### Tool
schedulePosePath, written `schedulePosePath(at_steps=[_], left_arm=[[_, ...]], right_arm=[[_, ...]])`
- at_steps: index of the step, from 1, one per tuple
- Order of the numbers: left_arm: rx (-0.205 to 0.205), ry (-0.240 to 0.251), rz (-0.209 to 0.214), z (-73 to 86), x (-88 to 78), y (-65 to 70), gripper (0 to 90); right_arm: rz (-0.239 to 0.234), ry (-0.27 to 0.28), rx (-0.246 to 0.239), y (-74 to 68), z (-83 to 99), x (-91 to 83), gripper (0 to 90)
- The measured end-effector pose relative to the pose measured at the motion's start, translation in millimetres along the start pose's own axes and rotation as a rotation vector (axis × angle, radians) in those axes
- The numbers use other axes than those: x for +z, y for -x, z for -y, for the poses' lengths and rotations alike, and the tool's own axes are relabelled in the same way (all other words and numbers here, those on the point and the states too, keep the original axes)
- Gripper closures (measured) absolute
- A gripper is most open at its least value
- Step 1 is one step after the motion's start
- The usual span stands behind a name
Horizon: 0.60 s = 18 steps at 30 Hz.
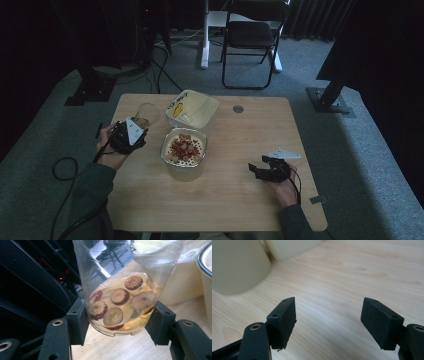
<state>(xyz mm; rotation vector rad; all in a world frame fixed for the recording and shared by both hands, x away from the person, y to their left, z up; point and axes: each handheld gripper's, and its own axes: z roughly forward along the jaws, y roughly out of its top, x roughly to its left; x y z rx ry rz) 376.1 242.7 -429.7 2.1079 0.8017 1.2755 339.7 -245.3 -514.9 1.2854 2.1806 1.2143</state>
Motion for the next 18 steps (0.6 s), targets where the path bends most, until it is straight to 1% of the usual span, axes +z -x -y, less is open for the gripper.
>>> schedulePosePath(at_steps=[4,5,6,7,9,13,18], left_arm=[[0.078,-0.010,-0.029,-4.3,-2.5,0.9,42.4],[0.078,-0.010,-0.029,-4.3,-2.5,0.9,42.3],[0.078,-0.010,-0.029,-4.3,-2.5,0.9,42.3],[0.121,-0.013,-0.046,-7.5,-4.4,0.6,42.4],[0.136,-0.011,-0.049,-9.3,-5.9,-0.1,42.4],[0.180,-0.012,-0.058,-11.8,-7.7,0.1,42.4],[0.228,-0.018,-0.069,-13.8,-8.6,0.8,42.3]], right_arm=[[0.051,-0.021,-0.025,-2.2,12.8,-1.6,27.7],[0.051,-0.021,-0.025,-2.2,12.8,-1.6,27.7],[0.068,-0.030,-0.032,-2.6,15.1,-1.5,27.7],[0.101,-0.053,-0.057,-3.2,17.7,-0.4,27.7],[0.120,-0.064,-0.070,-3.8,18.8,0.3,27.7],[0.141,-0.080,-0.087,-4.4,21.7,1.8,27.7],[0.160,-0.087,-0.087,-2.9,25.8,2.5,27.7]])
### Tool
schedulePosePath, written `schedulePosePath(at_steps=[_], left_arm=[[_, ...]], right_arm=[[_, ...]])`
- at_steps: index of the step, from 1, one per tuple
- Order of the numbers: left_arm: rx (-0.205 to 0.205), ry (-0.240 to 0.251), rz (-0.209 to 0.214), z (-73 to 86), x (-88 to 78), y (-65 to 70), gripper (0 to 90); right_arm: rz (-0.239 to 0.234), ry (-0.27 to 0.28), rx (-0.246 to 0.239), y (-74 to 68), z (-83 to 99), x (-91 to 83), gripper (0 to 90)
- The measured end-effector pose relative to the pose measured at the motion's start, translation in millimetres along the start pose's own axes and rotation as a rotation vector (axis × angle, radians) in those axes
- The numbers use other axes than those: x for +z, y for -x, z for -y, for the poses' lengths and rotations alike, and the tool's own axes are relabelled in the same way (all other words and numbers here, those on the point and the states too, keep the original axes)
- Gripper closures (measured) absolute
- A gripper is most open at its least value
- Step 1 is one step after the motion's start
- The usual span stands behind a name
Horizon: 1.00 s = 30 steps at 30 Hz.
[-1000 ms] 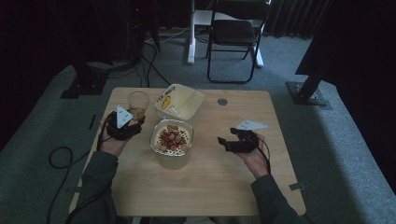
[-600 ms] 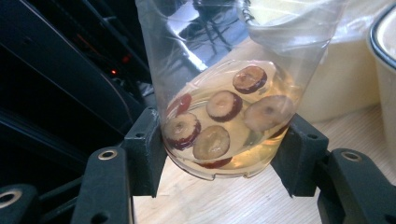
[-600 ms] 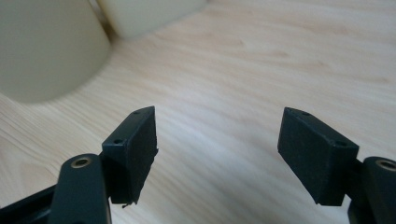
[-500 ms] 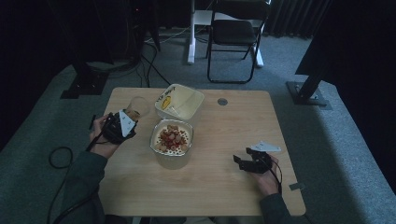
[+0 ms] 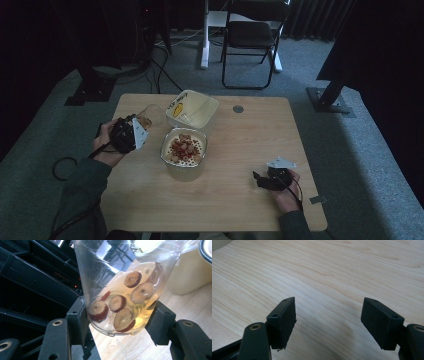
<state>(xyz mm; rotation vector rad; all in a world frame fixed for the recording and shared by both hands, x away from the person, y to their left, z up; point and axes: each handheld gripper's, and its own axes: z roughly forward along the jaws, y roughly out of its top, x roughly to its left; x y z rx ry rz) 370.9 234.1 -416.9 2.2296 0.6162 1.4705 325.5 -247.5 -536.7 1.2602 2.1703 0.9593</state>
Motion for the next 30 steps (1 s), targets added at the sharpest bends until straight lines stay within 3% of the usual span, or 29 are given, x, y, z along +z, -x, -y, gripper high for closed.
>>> schedulePosePath(at_steps=[16,30], left_arm=[[0.136,0.011,-0.032,-14.8,-3.8,1.5,42.4],[0.322,-0.005,-0.070,-26.6,-8.3,-0.2,42.4]], right_arm=[[0.031,-0.032,-0.006,3.2,6.9,6.6,27.6],[-0.006,-0.020,0.035,10.4,10.1,7.8,27.5]])
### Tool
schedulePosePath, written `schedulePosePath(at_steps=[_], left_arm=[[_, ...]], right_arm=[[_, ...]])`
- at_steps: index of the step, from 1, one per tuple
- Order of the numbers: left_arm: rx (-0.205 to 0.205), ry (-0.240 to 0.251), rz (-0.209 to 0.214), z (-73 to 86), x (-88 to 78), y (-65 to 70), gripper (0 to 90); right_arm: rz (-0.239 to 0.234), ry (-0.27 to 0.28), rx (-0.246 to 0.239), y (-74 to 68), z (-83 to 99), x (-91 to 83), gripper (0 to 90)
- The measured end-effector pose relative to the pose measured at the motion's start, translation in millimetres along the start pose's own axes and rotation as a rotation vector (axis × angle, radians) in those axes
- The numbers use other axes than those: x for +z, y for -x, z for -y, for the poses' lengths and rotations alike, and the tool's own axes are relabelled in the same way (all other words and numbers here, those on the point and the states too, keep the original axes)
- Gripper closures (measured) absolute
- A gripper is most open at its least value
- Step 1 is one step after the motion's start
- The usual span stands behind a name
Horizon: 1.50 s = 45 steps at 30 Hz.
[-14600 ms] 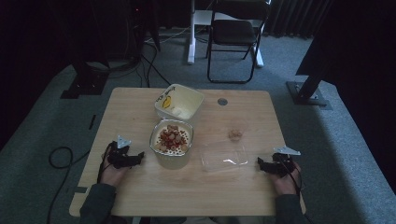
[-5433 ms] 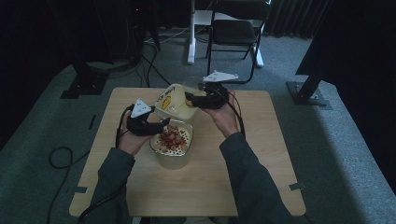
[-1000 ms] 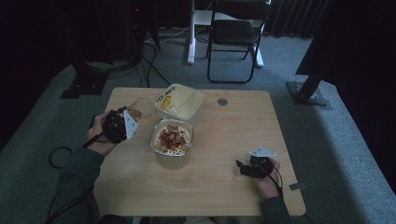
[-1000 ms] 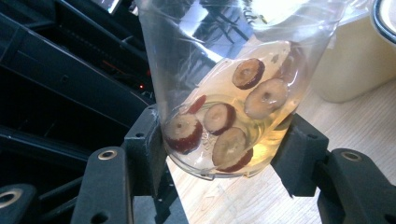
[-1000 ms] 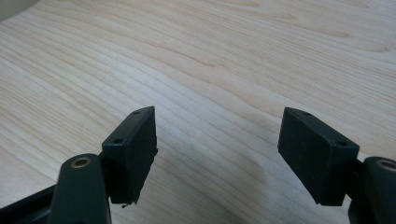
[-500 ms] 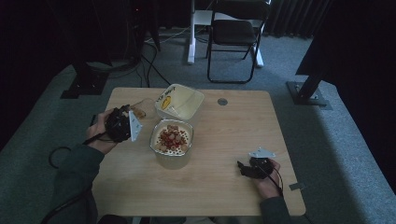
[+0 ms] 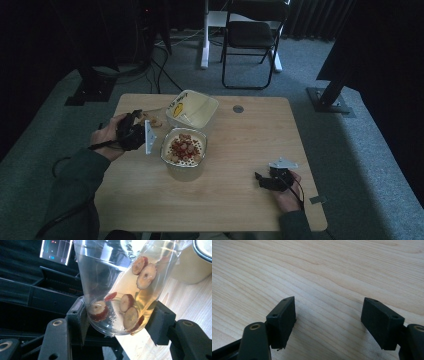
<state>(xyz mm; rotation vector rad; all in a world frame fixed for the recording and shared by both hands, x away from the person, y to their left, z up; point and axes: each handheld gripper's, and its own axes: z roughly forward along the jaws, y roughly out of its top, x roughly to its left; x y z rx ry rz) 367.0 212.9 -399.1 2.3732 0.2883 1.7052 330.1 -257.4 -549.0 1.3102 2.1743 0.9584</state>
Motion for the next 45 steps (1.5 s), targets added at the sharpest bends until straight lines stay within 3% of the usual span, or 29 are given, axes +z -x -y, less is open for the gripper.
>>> schedulePosePath(at_steps=[5,10,16,17,18,24,45], left_arm=[[0.063,-0.007,-0.016,-3.2,0.1,-0.9,42.5],[0.093,0.002,-0.029,-7.4,-1.1,-2.6,42.5],[0.192,0.003,-0.053,-14.7,-4.3,1.0,42.5],[0.192,0.003,-0.053,-14.7,-4.3,1.0,42.5],[0.223,0.009,-0.062,-17.7,-6.3,1.5,42.6],[0.286,0.007,-0.083,-20.2,-7.6,2.5,42.8],[0.365,0.026,-0.120,-27.5,-11.8,3.5,43.0]], right_arm=[[-0.006,0.003,0.005,0.9,0.4,0.3,27.5],[-0.008,0.003,0.004,1.1,0.4,0.3,27.5],[-0.010,0.003,0.005,1.2,0.4,0.3,27.5],[-0.010,0.003,0.005,1.2,0.4,0.3,27.5],[-0.010,0.002,0.005,1.2,0.3,0.3,27.5],[-0.010,0.003,0.005,1.3,0.3,0.3,27.5],[-0.011,0.003,0.004,1.5,0.2,0.5,27.5]])
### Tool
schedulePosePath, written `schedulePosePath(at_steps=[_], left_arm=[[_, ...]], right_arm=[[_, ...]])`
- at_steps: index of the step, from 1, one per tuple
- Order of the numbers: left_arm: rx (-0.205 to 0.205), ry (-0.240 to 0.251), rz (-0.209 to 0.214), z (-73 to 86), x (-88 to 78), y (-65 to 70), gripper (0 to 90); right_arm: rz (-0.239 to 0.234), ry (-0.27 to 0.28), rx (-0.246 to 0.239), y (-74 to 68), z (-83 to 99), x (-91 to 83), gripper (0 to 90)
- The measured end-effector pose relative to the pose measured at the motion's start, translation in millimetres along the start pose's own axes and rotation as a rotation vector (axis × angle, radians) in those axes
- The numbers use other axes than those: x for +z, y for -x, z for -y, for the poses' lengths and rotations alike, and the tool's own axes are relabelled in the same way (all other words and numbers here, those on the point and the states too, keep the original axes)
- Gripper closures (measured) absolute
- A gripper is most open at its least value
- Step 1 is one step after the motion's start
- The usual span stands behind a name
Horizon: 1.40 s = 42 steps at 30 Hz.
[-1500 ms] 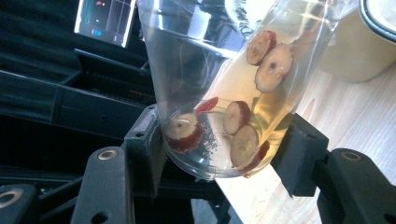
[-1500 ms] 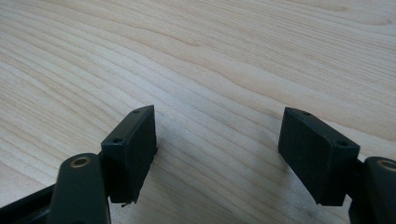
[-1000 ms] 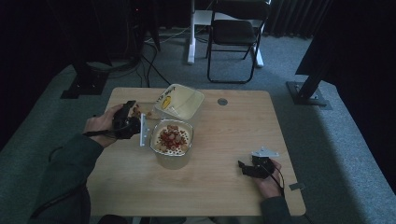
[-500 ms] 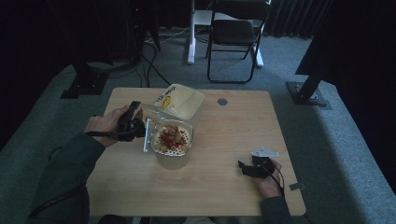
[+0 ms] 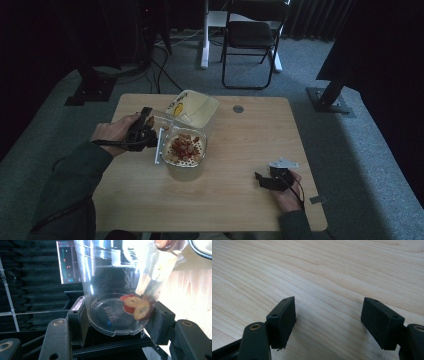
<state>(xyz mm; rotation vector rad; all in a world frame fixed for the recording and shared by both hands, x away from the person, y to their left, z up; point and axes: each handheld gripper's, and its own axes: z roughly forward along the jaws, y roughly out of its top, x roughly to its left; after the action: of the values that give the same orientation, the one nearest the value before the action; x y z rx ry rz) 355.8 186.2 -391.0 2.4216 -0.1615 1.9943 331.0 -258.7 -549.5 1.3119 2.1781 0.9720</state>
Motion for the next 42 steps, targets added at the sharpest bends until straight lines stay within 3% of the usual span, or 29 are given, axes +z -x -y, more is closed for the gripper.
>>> schedulePosePath(at_steps=[7,10,13,21,23,31,42], left_arm=[[0.011,0.017,0.000,-4.1,-0.5,0.9,43.0],[0.021,-0.017,0.004,0.6,5.3,2.2,43.0],[0.024,0.014,-0.001,-4.7,-0.6,2.1,43.1],[0.048,0.008,-0.009,-6.3,1.9,3.7,43.0],[0.080,0.000,-0.017,-7.4,1.8,2.4,43.0],[0.137,-0.005,-0.045,-10.9,0.1,0.0,43.0],[0.154,-0.004,-0.049,-12.9,1.2,1.5,43.0]], right_arm=[[0.000,0.000,0.000,0.0,0.0,0.0,27.6],[0.000,0.000,0.000,-0.1,0.0,0.0,27.6],[-0.002,0.000,0.000,0.1,0.0,0.0,27.6],[-0.003,0.000,0.000,0.1,0.0,-0.1,27.7],[-0.004,-0.001,-0.001,0.2,-0.1,0.0,27.7],[-0.003,0.000,-0.001,0.3,-0.1,0.1,27.7],[-0.005,0.000,-0.002,0.4,-0.1,0.1,27.7]])
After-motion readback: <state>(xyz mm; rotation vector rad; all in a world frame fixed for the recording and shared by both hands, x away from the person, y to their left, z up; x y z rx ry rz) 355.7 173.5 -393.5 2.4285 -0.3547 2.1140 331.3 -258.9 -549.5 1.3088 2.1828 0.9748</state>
